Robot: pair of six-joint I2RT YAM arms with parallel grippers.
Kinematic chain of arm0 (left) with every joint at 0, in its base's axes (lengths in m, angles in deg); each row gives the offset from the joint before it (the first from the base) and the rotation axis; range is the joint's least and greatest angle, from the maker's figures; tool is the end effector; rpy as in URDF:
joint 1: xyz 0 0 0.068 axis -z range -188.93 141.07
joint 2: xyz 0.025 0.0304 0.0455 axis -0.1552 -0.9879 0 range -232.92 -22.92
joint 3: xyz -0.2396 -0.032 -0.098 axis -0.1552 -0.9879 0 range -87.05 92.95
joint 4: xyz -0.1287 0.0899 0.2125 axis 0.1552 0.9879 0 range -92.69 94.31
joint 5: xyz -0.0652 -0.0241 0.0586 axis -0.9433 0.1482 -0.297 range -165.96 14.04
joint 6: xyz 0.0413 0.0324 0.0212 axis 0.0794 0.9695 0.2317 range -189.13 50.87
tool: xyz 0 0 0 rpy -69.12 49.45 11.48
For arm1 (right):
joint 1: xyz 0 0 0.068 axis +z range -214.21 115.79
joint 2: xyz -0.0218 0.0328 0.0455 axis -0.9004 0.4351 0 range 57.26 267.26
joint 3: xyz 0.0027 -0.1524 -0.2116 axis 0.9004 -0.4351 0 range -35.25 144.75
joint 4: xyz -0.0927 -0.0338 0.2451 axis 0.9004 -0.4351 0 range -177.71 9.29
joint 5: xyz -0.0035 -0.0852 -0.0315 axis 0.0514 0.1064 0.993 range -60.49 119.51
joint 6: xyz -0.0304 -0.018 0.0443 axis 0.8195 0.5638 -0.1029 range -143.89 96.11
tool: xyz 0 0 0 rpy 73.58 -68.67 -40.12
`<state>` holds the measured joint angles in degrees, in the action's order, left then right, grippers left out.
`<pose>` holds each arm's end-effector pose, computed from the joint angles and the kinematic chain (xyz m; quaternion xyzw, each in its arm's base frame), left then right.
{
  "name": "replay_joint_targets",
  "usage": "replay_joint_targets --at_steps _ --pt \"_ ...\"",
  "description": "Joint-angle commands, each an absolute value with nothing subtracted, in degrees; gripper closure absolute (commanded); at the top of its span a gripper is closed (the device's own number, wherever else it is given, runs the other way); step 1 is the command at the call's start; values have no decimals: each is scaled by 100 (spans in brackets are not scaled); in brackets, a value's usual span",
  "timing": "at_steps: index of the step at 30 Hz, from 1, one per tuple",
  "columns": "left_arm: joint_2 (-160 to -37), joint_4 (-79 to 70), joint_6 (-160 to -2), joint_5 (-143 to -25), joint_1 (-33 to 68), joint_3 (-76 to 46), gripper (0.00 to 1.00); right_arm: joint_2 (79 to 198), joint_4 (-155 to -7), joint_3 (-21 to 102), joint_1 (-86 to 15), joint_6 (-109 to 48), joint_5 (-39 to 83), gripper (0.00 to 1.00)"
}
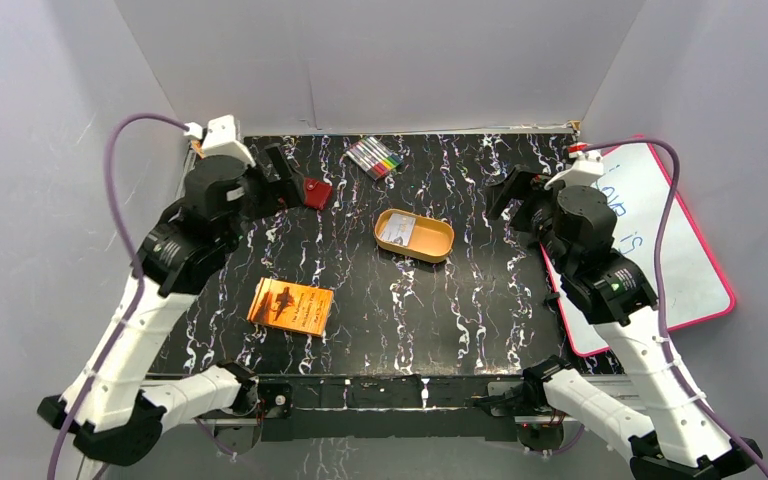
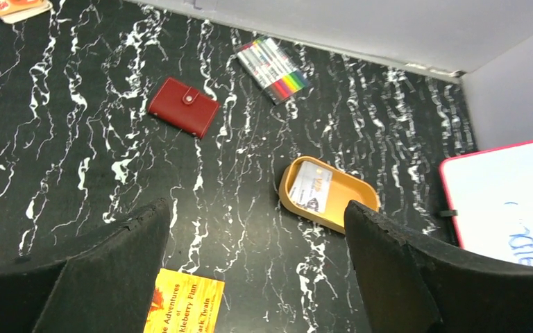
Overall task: Put the credit cards into the card holder
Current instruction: Move the card holder to the center of the board.
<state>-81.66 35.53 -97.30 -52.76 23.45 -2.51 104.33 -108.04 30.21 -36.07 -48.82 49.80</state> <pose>0.1724 -0.0909 0.4668 -0.0978 0.7677 -0.1740 0.6090 0.1607 0.0704 0.4155 0.0935 0.7511 0.1659 0.6321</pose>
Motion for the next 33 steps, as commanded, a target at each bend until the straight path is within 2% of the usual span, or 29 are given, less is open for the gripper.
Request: replay_joint_targets --at_steps 1,5,9,14,18,25,33 --pt "-8895 3483 -9784 -4896 2354 -230 7 10486 -10890 3226 -3592 -4845 5122 2" --pt "-9916 3396 -9953 -5077 2103 221 8 10461 -10968 3045 -3591 -4862 5053 1" --pt "-10604 2792 -10421 -6187 1151 153 10 10352 -11107 2717 -3594 -5012 4978 1" --pt "-11415 2051 -11052 -6843 141 -111 10 10108 -11127 2273 -3591 -5177 4723 1" --pt "-12433 1812 -11380 -7445 -499 205 11 9997 -11125 2145 -3591 -5048 4299 1" --pt "-13846 1740 -11220 -7796 -818 1191 11 9947 -10985 1886 -3586 -4903 3946 2" --pt "-14851 1624 -10674 -7872 -875 1836 14 10033 -10984 1835 -3583 -5012 3651 1"
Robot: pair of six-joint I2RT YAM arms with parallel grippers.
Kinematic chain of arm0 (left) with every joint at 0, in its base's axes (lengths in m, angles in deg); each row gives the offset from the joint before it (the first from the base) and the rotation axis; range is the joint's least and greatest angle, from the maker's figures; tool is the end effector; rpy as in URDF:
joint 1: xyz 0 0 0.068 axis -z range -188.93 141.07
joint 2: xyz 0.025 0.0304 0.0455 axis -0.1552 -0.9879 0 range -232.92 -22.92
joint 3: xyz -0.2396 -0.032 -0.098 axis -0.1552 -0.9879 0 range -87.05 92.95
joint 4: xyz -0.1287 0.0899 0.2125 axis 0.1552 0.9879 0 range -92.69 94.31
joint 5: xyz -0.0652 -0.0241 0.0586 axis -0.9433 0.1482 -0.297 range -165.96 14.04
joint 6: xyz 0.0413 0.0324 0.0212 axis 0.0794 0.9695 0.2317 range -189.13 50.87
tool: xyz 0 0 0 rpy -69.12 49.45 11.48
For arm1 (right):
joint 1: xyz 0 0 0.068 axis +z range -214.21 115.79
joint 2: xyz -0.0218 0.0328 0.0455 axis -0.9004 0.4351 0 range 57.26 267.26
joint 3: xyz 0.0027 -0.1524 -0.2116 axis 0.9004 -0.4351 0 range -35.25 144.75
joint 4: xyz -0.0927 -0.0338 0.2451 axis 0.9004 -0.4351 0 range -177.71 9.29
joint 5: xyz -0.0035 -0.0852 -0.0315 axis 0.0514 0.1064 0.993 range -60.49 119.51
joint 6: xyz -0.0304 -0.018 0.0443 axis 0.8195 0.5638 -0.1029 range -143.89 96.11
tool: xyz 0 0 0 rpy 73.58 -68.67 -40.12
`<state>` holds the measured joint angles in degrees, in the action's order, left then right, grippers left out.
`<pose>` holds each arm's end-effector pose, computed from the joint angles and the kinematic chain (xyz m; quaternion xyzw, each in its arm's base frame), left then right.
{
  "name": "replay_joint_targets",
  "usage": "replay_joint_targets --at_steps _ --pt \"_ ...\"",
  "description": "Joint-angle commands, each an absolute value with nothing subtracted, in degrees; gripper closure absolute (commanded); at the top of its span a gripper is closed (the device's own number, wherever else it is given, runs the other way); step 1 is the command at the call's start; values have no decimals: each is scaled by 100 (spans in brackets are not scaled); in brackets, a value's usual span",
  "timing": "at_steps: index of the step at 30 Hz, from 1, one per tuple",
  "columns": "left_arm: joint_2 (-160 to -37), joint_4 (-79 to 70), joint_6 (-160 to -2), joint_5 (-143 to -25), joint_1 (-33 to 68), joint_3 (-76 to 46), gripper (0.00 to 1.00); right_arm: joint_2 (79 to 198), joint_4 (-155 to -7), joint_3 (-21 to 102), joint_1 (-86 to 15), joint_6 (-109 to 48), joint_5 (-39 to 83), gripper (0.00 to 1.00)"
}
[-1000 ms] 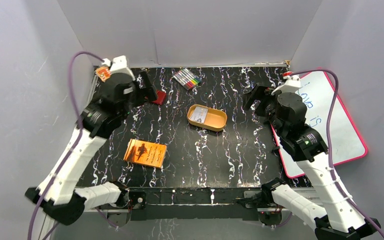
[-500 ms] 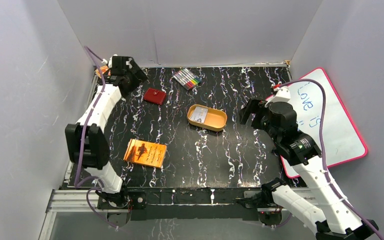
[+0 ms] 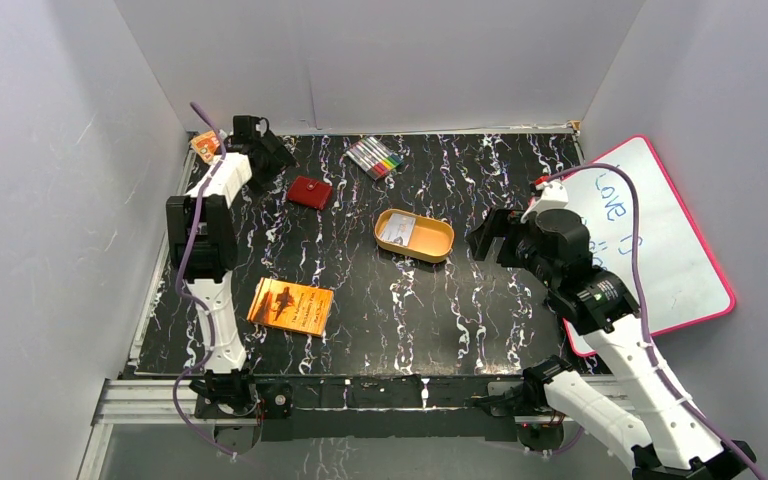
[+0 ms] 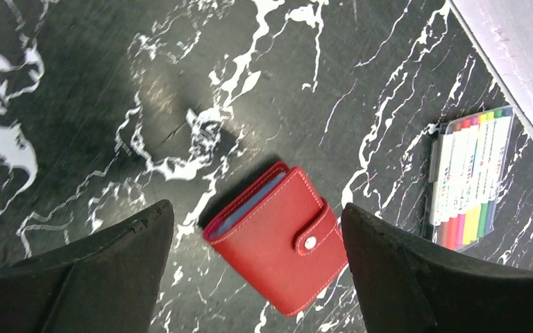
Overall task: Put the credit cards into the card holder
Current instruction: Move the card holder to the center of the board.
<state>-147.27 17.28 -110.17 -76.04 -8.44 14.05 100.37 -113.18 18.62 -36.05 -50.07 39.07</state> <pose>0.4962 -0.0043 0.2008 -0.3177 0.8611 -0.1413 0.3709 0.1563 0.0763 0.3488 0.0326 0.8255 0.1940 0.5291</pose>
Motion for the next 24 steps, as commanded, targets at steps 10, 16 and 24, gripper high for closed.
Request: replay_joint_targets --at_steps 10,16,24 --pt "-15480 1468 -10344 -8818 -876 2080 20 10053 -10963 1910 -3586 -4903 3739 1" --pt "-15614 1424 -10123 -9440 -847 2024 23 9992 -10949 1848 -3582 -4877 3808 1" --pt "-15581 1366 -9712 -9837 -591 1758 31 9872 -11085 1832 -3584 -4872 3850 1"
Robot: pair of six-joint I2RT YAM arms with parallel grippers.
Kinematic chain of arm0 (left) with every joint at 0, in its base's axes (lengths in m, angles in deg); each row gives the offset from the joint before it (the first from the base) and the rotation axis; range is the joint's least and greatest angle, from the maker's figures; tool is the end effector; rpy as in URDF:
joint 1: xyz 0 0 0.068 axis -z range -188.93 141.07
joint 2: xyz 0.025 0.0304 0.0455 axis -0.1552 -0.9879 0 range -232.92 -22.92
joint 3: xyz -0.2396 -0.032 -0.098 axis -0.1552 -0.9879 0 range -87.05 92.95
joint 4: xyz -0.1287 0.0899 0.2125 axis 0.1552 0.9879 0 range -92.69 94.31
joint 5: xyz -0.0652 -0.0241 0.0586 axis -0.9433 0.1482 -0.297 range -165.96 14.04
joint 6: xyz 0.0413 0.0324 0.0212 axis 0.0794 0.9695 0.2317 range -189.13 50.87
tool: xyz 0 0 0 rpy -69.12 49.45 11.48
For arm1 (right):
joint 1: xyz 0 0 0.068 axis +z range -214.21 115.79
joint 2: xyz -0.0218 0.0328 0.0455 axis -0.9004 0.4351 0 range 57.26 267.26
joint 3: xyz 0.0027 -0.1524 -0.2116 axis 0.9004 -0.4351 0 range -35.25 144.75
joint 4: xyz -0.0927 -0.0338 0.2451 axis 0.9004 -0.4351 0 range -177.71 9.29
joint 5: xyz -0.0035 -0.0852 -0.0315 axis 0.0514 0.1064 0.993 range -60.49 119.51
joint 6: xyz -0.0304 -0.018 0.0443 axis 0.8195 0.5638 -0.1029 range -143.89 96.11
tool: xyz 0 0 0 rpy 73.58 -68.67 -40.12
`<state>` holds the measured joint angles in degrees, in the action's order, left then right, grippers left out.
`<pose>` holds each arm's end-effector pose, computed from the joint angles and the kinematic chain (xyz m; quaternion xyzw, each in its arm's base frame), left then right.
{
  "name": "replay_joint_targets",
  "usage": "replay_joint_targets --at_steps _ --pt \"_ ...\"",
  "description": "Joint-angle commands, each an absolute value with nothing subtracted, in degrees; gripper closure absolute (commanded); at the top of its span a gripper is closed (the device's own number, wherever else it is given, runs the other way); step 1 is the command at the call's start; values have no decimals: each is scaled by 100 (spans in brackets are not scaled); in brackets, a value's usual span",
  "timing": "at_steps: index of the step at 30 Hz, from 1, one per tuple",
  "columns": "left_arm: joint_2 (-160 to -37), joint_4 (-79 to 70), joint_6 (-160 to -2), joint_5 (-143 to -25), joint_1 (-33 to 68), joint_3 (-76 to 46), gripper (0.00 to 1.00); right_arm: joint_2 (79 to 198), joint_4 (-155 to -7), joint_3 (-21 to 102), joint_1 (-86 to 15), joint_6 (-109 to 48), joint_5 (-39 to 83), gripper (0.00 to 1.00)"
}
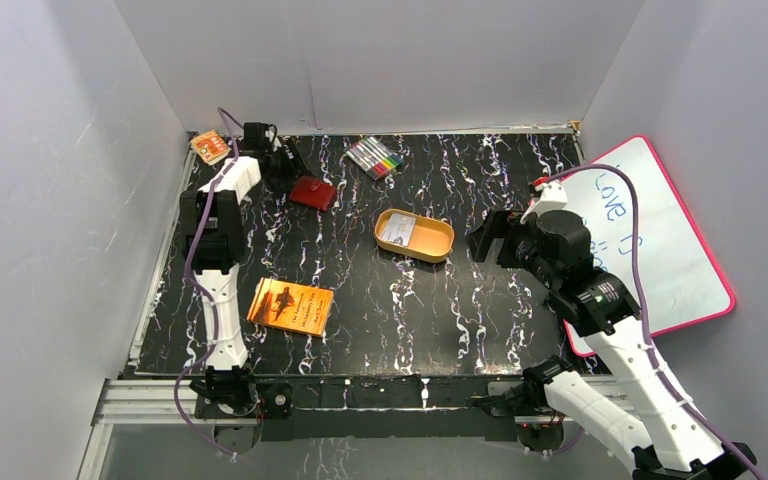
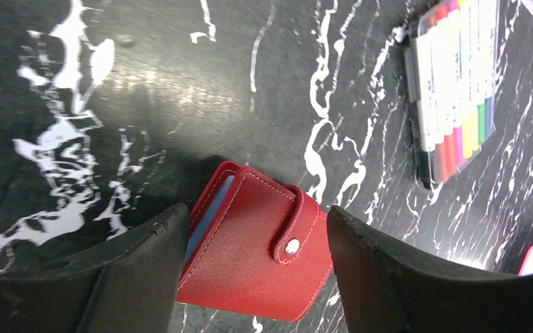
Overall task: Put the credit cards into the card holder
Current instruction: Move the card holder to the center of the board.
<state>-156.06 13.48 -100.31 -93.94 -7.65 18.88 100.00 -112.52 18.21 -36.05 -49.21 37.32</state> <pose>0.5207 -0.0238 0.1605 -0.1742 0.8924 -0.2470 0.3351 0.1554 0.0771 0.3485 0.0182 0.8234 0.2037 0.5293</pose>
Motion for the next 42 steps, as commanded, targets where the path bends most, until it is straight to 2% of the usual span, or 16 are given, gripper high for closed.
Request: replay_joint_targets --at_steps 1,10,18,21,25,29,36,42 --pt "-15555 1370 -9663 -9859 -549 1716 32 9852 -11112 1841 -3582 -4864 3881 1" --pt "-15110 1193 -9252 -10094 -302 797 45 9667 -11308 1808 -3583 -4866 3854 2" --pt "-14554 1011 -8904 -10225 64 -175 49 9717 -11397 1788 -3582 -4877 3485 1" --pt "-14250 951 -8996 -9884 93 -480 51 9689 -11451 1810 -3582 -4872 3469 1" --pt "-13658 904 -9236 -8964 59 -525 44 9601 -11514 1828 -3583 -4834 3493 1" --pt "-13576 880 -9512 -8669 43 -59 39 9543 -11534 1824 -3583 -4807 3529 1" --pt "-14648 1147 -9548 -8410 319 1350 29 9580 -11558 1896 -3582 -4714 3586 1" --pt "-15253 1187 -9390 -8136 507 2023 22 9624 -11693 2026 -3588 -4624 3743 1"
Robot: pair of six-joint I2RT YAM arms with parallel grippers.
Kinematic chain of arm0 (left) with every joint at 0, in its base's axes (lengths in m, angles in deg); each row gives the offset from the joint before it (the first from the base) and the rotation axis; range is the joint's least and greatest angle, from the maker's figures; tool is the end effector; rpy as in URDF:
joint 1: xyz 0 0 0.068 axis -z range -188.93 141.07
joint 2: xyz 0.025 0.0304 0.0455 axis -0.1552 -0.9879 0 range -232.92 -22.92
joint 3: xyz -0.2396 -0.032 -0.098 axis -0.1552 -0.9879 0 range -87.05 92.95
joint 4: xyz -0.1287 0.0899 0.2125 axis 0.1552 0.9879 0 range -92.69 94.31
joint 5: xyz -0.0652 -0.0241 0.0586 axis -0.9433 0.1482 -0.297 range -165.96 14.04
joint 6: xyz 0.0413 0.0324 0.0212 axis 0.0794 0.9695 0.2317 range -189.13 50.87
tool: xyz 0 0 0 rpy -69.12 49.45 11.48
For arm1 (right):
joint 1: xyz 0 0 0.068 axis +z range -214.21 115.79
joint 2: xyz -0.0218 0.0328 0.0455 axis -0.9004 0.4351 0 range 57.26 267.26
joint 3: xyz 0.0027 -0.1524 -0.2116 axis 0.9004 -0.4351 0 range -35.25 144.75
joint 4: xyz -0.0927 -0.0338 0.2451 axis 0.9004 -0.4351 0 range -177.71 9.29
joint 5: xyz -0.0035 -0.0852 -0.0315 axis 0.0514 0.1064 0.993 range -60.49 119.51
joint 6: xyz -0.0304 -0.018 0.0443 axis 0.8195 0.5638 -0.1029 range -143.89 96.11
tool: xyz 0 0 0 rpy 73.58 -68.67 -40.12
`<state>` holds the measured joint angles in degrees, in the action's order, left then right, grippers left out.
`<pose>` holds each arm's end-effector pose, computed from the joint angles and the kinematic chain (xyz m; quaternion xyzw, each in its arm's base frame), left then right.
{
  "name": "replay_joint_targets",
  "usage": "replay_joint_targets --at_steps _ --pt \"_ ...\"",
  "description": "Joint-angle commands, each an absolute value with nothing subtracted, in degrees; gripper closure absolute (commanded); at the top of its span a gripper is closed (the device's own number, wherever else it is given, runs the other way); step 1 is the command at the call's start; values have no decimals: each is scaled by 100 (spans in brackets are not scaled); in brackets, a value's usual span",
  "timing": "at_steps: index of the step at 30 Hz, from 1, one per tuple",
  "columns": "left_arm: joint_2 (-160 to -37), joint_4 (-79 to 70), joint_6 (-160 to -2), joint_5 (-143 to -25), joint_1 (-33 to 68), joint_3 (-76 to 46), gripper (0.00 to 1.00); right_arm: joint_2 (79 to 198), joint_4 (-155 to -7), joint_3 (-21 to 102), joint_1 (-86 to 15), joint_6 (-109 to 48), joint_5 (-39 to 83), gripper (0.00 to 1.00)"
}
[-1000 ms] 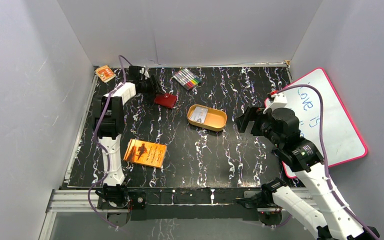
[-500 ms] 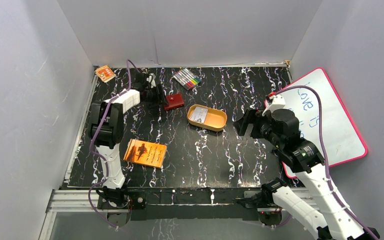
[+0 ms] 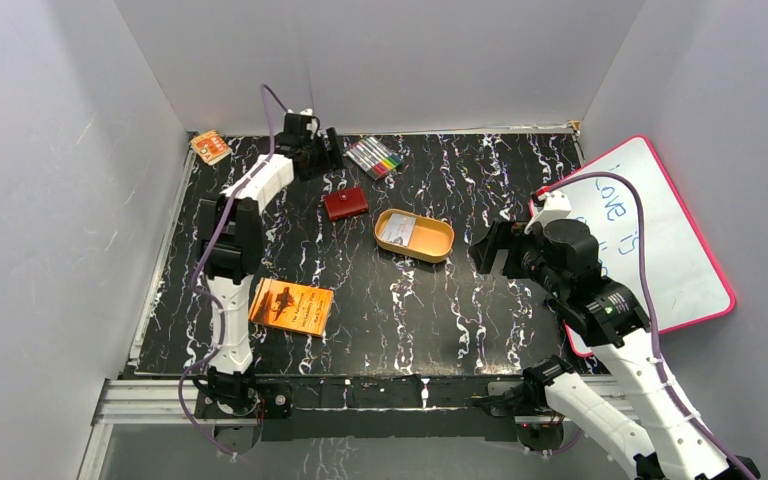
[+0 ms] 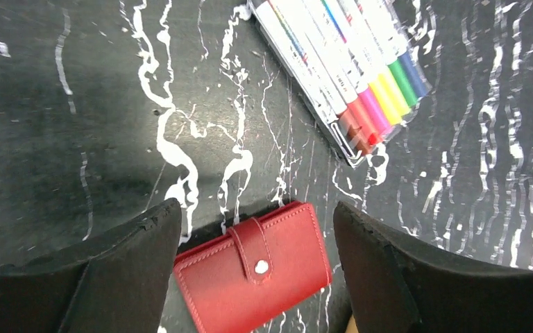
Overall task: Put the credit cards into the card holder
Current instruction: Move the card holder to the center of the board.
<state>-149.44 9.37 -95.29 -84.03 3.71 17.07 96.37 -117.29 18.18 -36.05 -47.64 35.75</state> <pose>0.5014 -0.1181 0.2128 -0.0713 0.8804 -0.2131 0.4177 0.1388 0.0695 0.3487 -0.0015 0.8297 0.2029 0.5201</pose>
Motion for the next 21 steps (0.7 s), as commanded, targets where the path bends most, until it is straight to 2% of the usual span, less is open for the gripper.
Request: replay_joint_targets --at_steps 1,13,21 --pt "-15313 1171 -9336 -8140 531 2094 22 9621 -11706 2037 -3583 -4618 3766 1" --pt "-15552 980 -8321 -7678 996 2036 23 9705 -11631 2025 -3582 -4678 3760 1" --pt "-15543 1272 -8011 -7187 1268 1688 27 9658 -11678 2045 -3584 -4676 3830 1"
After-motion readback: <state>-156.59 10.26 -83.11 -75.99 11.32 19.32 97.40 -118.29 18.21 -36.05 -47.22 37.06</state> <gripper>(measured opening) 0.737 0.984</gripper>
